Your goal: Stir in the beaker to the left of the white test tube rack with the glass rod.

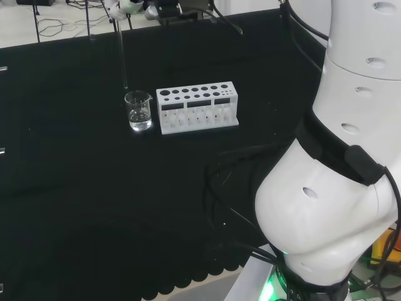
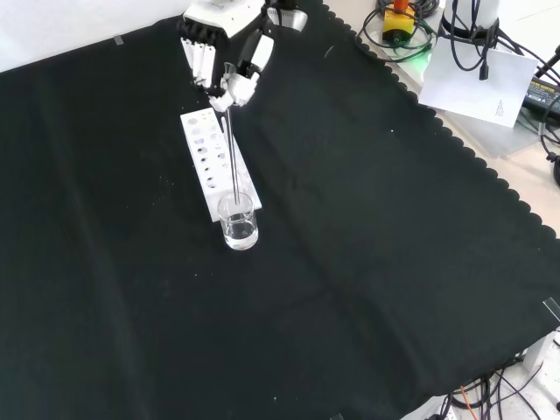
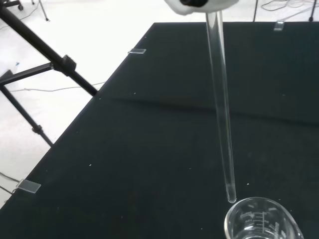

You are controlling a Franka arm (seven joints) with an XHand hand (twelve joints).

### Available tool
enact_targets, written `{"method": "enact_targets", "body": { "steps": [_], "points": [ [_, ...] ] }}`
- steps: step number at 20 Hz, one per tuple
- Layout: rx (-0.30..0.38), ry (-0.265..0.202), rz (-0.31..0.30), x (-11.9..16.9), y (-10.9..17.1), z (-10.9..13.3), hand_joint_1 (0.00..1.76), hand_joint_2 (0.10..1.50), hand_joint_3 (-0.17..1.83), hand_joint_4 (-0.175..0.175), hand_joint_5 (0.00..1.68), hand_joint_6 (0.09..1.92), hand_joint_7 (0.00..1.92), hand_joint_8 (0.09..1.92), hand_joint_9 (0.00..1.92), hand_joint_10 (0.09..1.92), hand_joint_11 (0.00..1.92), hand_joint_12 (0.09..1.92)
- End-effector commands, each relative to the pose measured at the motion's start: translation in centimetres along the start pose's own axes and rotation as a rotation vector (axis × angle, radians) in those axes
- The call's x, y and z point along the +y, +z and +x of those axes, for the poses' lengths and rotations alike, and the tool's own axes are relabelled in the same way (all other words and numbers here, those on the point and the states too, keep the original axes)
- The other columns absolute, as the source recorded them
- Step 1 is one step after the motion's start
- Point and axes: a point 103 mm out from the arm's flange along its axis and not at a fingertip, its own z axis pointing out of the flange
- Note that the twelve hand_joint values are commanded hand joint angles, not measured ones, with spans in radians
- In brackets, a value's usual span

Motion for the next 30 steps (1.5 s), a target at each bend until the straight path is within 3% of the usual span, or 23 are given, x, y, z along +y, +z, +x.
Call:
{"method": "enact_targets", "body": {
  "steps": [1, 10, 18, 22, 30],
  "points": [
    [-0.001, -0.016, 0.006, 0.0, 0.3, 0.0, 1.28, 1.08, 0.08, -0.175, 1.00, 0.69, 1.00, 1.32, 1.53, 1.09, 1.45, 1.16],
    [0.001, 0.001, 0.006, -0.8, 0.4, -1.8, 1.28, 1.08, 0.08, -0.175, 0.99, 0.69, 0.99, 1.32, 1.53, 1.09, 1.45, 1.16],
    [0.000, -0.005, 0.010, -0.8, 1.2, -1.9, 1.28, 1.08, 0.07, -0.175, 0.99, 0.70, 0.99, 1.32, 1.53, 1.10, 1.45, 1.17],
    [0.042, 0.004, 0.029, -0.4, 1.4, -2.4, 1.28, 1.09, 0.07, -0.175, 0.99, 0.70, 0.99, 1.32, 1.53, 1.10, 1.45, 1.17],
    [0.027, 0.005, 0.038, 0.6, 2.3, -3.7, 1.28, 1.09, 0.07, -0.175, 0.99, 0.70, 0.99, 1.32, 1.52, 1.10, 1.45, 1.17]
  ]
}}
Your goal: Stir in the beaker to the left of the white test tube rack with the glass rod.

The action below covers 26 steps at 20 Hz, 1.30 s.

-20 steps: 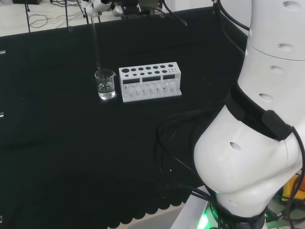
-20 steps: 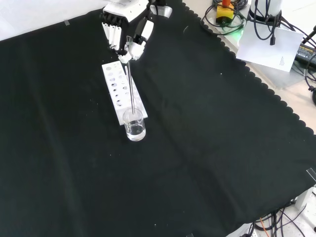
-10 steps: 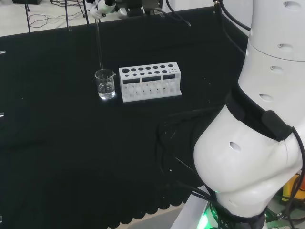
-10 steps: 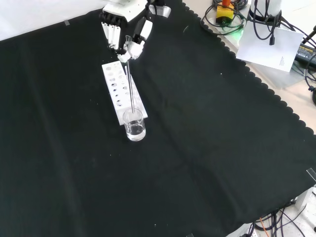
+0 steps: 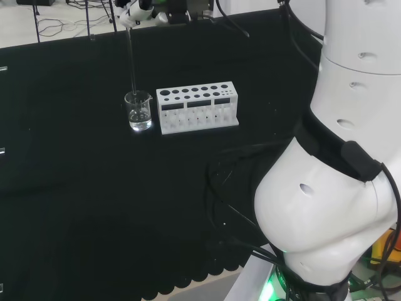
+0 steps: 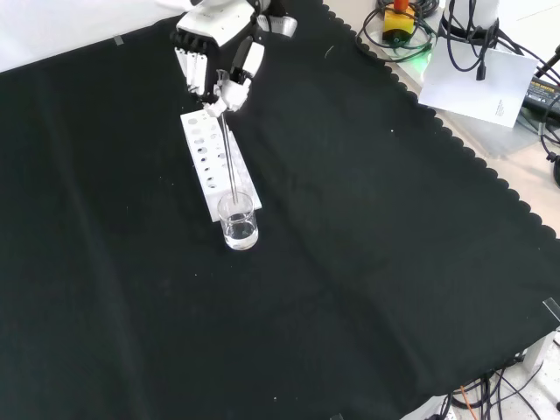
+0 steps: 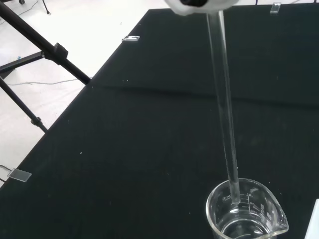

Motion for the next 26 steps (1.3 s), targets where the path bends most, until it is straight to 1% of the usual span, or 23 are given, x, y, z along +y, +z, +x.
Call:
{"method": "enact_targets", "body": {
  "steps": [1, 6, 10, 16, 19, 22, 24, 26],
  "points": [
    [-0.003, 0.000, 0.011, 0.6, 0.4, -0.9, 1.28, 1.09, 0.07, -0.175, 0.99, 0.70, 0.99, 1.32, 1.52, 1.10, 1.45, 1.17],
    [-0.011, -0.001, 0.030, 0.9, 1.6, -1.4, 1.28, 1.09, 0.06, -0.175, 0.99, 0.70, 0.99, 1.32, 1.52, 1.10, 1.44, 1.17],
    [-0.019, -0.010, 0.057, 1.1, 3.4, -1.2, 1.28, 1.09, 0.06, -0.175, 0.99, 0.71, 0.99, 1.32, 1.52, 1.11, 1.44, 1.17],
    [-0.026, -0.024, 0.087, 1.4, 5.3, -0.7, 1.28, 1.09, 0.06, -0.175, 0.99, 0.71, 0.99, 1.32, 1.52, 1.11, 1.44, 1.18],
    [-0.025, -0.022, 0.097, 1.6, 6.2, -0.7, 1.28, 1.09, 0.06, -0.175, 0.99, 0.71, 0.99, 1.32, 1.52, 1.11, 1.44, 1.18],
    [-0.020, -0.017, 0.101, 1.5, 6.7, -0.7, 1.28, 1.10, 0.06, -0.175, 0.99, 0.71, 0.99, 1.32, 1.52, 1.11, 1.44, 1.18],
    [0.011, -0.024, 0.103, 1.3, 7.0, -0.3, 1.28, 1.10, 0.05, -0.175, 0.99, 0.71, 0.99, 1.32, 1.52, 1.11, 1.44, 1.18],
    [0.014, -0.032, 0.106, 1.2, 7.3, 0.2, 1.28, 1.10, 0.05, -0.175, 0.99, 0.71, 0.99, 1.32, 1.52, 1.11, 1.44, 1.18]
  ]
}}
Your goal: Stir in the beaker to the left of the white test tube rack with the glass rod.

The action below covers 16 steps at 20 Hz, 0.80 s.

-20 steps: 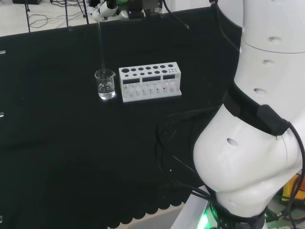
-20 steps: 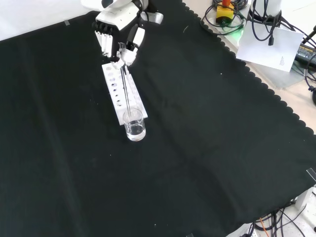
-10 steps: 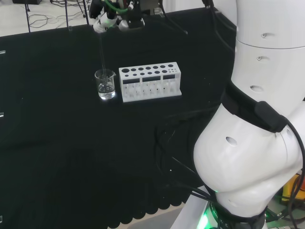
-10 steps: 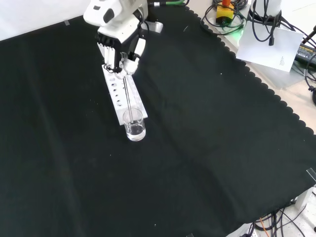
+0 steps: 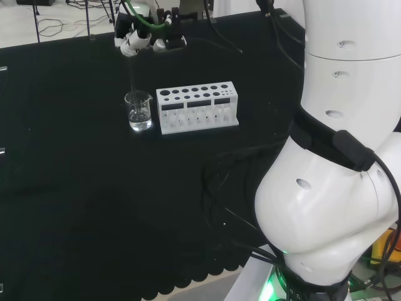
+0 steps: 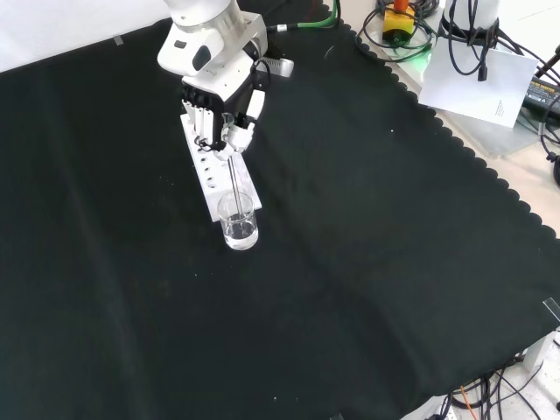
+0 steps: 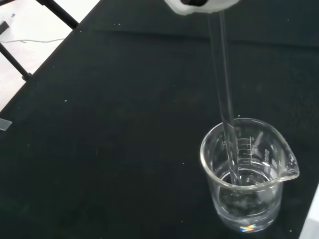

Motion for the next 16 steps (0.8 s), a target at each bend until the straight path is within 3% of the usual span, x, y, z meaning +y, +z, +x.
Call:
{"method": "enact_targets", "body": {
  "steps": [1, 5, 7, 16],
  "points": [
    [0.030, -0.018, 0.008, -0.2, 0.7, 1.1, 1.28, 1.10, 0.05, -0.175, 0.99, 0.71, 0.99, 1.32, 1.52, 1.11, 1.44, 1.18],
    [0.029, -0.038, 0.011, 0.5, 1.1, 1.7, 1.28, 1.10, 0.05, -0.175, 0.99, 0.71, 0.99, 1.32, 1.52, 1.11, 1.44, 1.18],
    [0.069, -0.034, 0.012, 1.0, 1.2, 1.0, 1.28, 1.10, 0.05, -0.175, 0.99, 0.71, 0.99, 1.32, 1.52, 1.11, 1.44, 1.18],
    [0.065, 0.025, 0.007, 0.8, 1.0, -3.7, 1.28, 1.10, 0.05, -0.175, 0.99, 0.71, 1.00, 1.32, 1.52, 1.11, 1.44, 1.18]
  ]
}}
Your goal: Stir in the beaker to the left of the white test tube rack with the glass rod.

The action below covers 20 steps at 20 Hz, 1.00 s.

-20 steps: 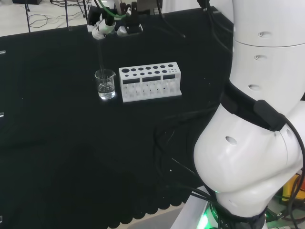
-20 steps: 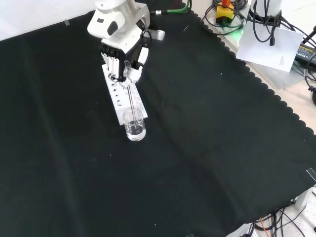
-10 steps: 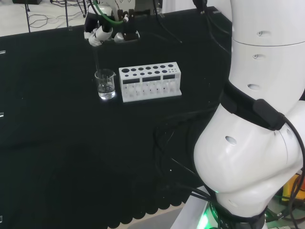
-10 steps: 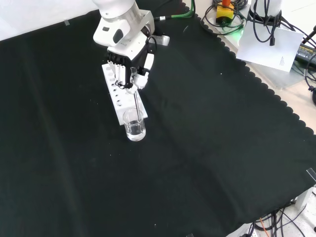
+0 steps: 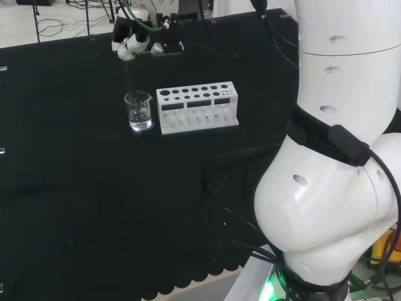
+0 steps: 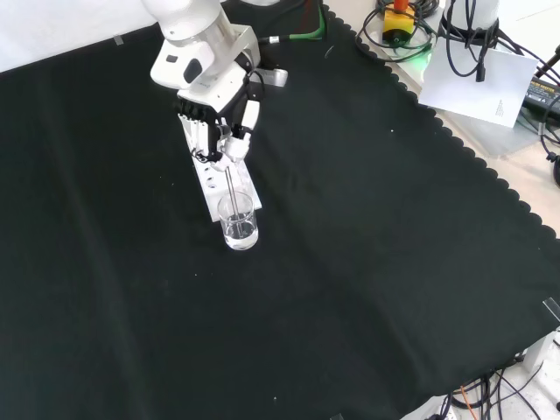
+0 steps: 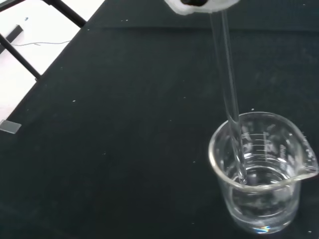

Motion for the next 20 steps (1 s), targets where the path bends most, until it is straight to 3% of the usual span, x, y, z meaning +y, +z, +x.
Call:
{"method": "enact_targets", "body": {
  "steps": [1, 6, 11, 14, 20],
  "points": [
    [0.005, 0.042, -0.013, -0.8, -0.6, -3.2, 1.28, 1.10, 0.05, -0.175, 0.99, 0.71, 1.00, 1.32, 1.52, 1.11, 1.44, 1.18],
    [0.009, 0.053, -0.026, -2.3, -1.5, -3.4, 1.28, 1.10, 0.05, -0.175, 0.99, 0.71, 1.00, 1.32, 1.52, 1.11, 1.44, 1.18],
    [-0.011, 0.008, -0.011, -3.0, -0.9, 0.0, 1.28, 1.10, 0.05, -0.175, 0.99, 0.71, 1.00, 1.32, 1.52, 1.11, 1.44, 1.18],
    [-0.018, -0.003, -0.003, -3.0, -0.3, 0.9, 1.28, 1.10, 0.05, -0.175, 0.99, 0.71, 1.00, 1.32, 1.52, 1.12, 1.44, 1.18],
    [-0.012, 0.007, 0.000, -2.2, 0.3, 0.5, 1.28, 1.10, 0.04, -0.175, 0.99, 0.71, 1.00, 1.32, 1.52, 1.12, 1.44, 1.18]
  ]
}}
